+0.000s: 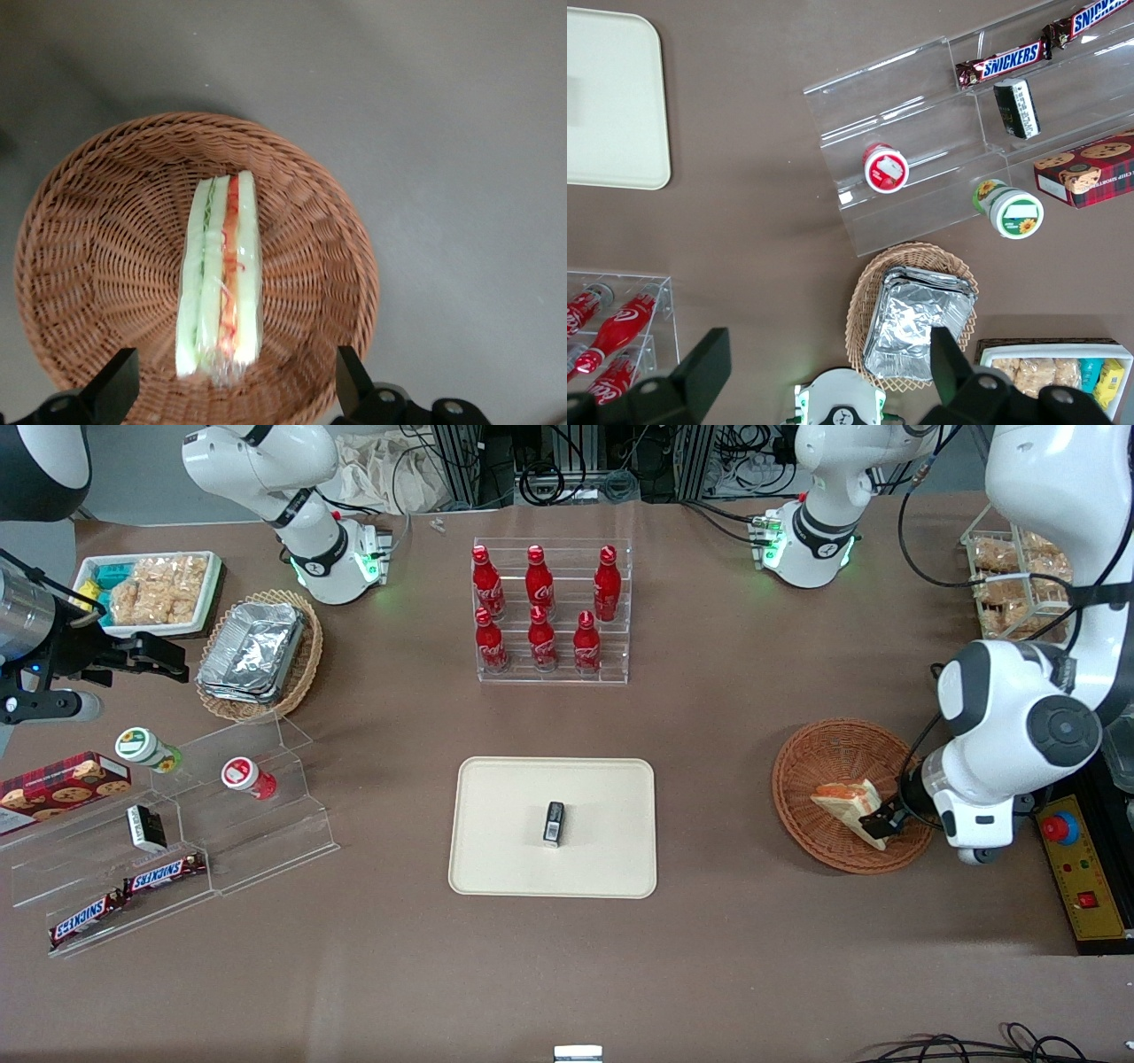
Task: Place sandwich from basket to tray
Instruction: 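Close the left gripper on the wrapped sandwich wedge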
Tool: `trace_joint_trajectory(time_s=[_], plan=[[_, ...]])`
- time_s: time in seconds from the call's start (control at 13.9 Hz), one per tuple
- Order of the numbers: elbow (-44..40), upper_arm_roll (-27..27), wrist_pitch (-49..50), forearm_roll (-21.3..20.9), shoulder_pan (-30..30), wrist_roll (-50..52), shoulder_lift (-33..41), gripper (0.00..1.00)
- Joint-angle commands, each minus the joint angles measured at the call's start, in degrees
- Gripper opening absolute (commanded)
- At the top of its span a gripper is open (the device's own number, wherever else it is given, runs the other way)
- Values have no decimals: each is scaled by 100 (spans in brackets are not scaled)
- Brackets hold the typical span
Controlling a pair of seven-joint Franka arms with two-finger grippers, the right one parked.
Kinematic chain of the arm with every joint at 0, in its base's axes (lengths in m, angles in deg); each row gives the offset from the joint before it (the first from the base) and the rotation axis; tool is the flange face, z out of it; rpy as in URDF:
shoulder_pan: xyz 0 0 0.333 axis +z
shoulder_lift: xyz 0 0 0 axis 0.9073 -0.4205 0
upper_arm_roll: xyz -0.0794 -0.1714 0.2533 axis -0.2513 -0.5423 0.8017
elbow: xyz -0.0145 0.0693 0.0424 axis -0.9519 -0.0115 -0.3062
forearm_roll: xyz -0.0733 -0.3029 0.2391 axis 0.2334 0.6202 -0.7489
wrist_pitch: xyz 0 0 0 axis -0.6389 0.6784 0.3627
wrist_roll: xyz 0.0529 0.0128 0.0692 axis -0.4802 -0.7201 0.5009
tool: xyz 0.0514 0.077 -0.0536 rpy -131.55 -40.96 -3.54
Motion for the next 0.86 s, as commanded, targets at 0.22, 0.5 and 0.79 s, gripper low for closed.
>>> trace_joint_trajectory(time_s=[0.22,0.5,0.79], plan=[[367,25,-312,-296,-46,517,-158,100],[534,34,-312,-383,-37,649,-175,100],[622,25,-338,-586,-46,851,-280,100]])
